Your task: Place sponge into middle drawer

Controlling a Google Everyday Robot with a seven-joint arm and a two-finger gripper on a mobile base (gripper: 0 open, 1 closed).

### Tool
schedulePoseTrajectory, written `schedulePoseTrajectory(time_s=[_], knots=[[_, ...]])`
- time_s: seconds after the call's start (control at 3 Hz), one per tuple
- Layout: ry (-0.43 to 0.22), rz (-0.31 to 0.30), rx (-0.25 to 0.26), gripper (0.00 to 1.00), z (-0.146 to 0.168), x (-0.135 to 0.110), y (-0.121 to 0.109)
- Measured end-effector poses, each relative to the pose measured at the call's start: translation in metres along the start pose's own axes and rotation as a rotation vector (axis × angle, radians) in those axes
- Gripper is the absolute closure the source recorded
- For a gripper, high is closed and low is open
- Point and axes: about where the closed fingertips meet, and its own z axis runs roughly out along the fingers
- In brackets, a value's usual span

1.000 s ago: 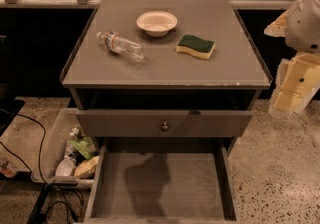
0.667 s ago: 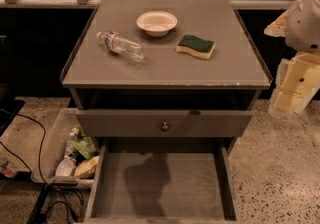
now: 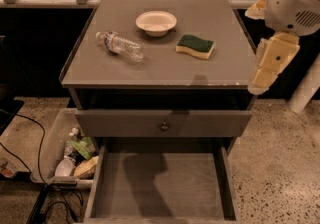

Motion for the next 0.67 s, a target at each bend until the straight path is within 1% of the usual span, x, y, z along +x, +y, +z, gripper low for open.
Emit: schedulePoseTrajectory(time_s=[0.33, 0.67], knots=[[-0.091, -0.053, 0.005, 0.0, 0.0131, -0.0319, -0.0354], [-0.096, -0.05, 0.005, 0.0, 0.0129, -0.0331, -0.036]])
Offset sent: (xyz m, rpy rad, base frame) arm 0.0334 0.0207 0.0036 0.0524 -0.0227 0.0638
